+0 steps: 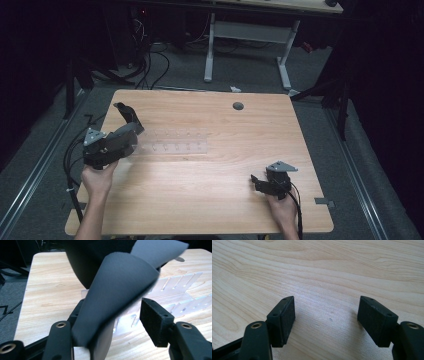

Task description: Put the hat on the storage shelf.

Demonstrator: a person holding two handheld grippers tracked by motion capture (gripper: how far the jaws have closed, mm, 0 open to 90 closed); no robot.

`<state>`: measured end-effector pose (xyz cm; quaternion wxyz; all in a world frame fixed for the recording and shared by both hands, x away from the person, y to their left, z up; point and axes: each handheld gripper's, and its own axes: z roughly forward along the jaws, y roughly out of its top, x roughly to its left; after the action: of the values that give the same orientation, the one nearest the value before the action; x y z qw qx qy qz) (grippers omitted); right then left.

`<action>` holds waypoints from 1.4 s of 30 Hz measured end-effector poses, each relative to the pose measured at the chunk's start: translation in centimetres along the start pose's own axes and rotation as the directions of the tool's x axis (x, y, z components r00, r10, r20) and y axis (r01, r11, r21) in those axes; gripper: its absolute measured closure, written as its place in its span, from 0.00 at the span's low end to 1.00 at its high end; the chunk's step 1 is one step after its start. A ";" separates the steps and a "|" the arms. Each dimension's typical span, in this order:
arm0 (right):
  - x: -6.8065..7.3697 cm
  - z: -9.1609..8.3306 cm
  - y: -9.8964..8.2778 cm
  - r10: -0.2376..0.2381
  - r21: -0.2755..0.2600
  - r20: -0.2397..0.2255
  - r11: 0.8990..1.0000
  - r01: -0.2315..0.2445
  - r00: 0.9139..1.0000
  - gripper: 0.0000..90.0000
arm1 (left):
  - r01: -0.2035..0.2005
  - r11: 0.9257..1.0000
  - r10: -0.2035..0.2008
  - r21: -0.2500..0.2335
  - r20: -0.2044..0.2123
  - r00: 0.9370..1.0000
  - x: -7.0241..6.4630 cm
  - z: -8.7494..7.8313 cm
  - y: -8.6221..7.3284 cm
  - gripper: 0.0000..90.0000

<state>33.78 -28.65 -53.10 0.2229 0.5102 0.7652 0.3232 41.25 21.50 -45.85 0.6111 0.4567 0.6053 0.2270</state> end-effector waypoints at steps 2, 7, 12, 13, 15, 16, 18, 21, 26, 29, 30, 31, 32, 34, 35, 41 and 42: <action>0.0 0.0 0.0 0.000 0.000 0.000 1.000 0.000 1.000 0.34 | 0.007 1.000 -0.006 -0.004 0.005 1.000 -0.1 -0.5 0.1 0.48; 0.0 0.0 0.0 0.000 0.000 0.000 1.000 0.000 1.000 0.34 | 0.005 1.000 -0.005 -0.011 0.007 1.000 -0.2 -1.6 0.1 0.46; 0.0 0.0 0.0 0.000 0.000 0.000 1.000 0.000 1.000 0.34 | -0.001 1.000 0.001 -0.026 0.001 1.000 -0.2 -2.7 -0.3 0.44; 0.0 0.0 0.0 0.000 0.000 0.000 1.000 0.000 1.000 0.34 | -0.001 1.000 0.001 -0.026 0.001 1.000 -0.2 -2.7 -0.3 0.44; 0.0 0.0 0.0 0.000 0.000 0.000 1.000 0.000 1.000 0.34 | 0.008 0.999 -0.008 -0.034 0.000 1.000 -0.2 -3.2 -0.4 0.44; 0.0 0.0 0.0 0.000 0.000 0.000 1.000 0.000 1.000 0.34 | 0.014 0.999 -0.014 -0.039 0.002 1.000 -0.2 -3.7 -0.5 0.43; 0.0 0.0 0.0 0.000 0.000 0.000 1.000 0.000 1.000 0.34 | 0.017 0.999 -0.017 -0.040 0.002 1.000 -0.2 -4.1 -0.6 0.43; 0.0 0.0 0.0 0.000 0.000 0.000 1.000 0.000 1.000 0.34 | 0.015 0.999 -0.015 -0.045 -0.003 1.000 -0.2 -4.6 -1.0 0.43; 0.0 0.0 0.0 0.000 0.000 0.001 1.000 0.000 1.000 0.34 | 0.018 0.998 -0.018 -0.057 -0.006 1.000 0.0 -5.7 -1.9 0.43; 0.0 0.0 0.0 0.000 0.001 0.001 1.000 0.000 1.000 0.34 | 0.021 0.998 -0.021 -0.059 -0.002 1.000 0.0 -6.4 -2.1 0.43; 0.0 0.0 0.0 -0.001 0.001 0.001 1.000 0.001 1.000 0.34 | 0.023 0.998 -0.023 -0.060 0.000 1.000 0.0 -6.5 -2.2 0.43; 0.0 0.0 0.0 0.000 0.001 0.002 1.000 0.000 1.000 0.34 | 0.025 0.998 -0.025 -0.060 0.005 1.000 -0.1 -6.7 -2.3 0.43; 0.0 0.0 0.0 0.000 0.001 0.002 1.000 0.000 1.000 0.34 | 0.025 0.998 -0.024 -0.057 0.010 1.000 -0.3 -6.8 -2.4 0.43; 0.0 0.0 0.0 -0.003 0.000 0.002 1.000 0.003 1.000 0.34 | 0.021 0.998 -0.020 -0.051 0.016 1.000 -0.5 -7.0 -2.6 0.43; 0.0 0.0 0.0 -0.002 0.000 0.002 1.000 0.002 1.000 0.34 | 0.022 0.999 -0.021 -0.044 0.021 1.000 -0.6 -7.0 -2.8 0.43; 0.0 0.0 0.0 -0.001 0.001 0.002 1.000 0.001 1.000 0.34 | -0.002 1.000 0.002 0.015 0.040 0.999 -1.7 -7.3 -4.3 0.43; 0.0 0.0 0.0 -0.001 0.000 0.002 1.000 0.001 1.000 0.34 | -0.003 1.000 0.002 0.023 0.047 0.999 -1.9 -7.4 -4.5 0.43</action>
<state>33.78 -28.63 -53.10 0.2236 0.5101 0.7654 0.3224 32.71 19.86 -47.52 0.6196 0.4697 0.5928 0.2102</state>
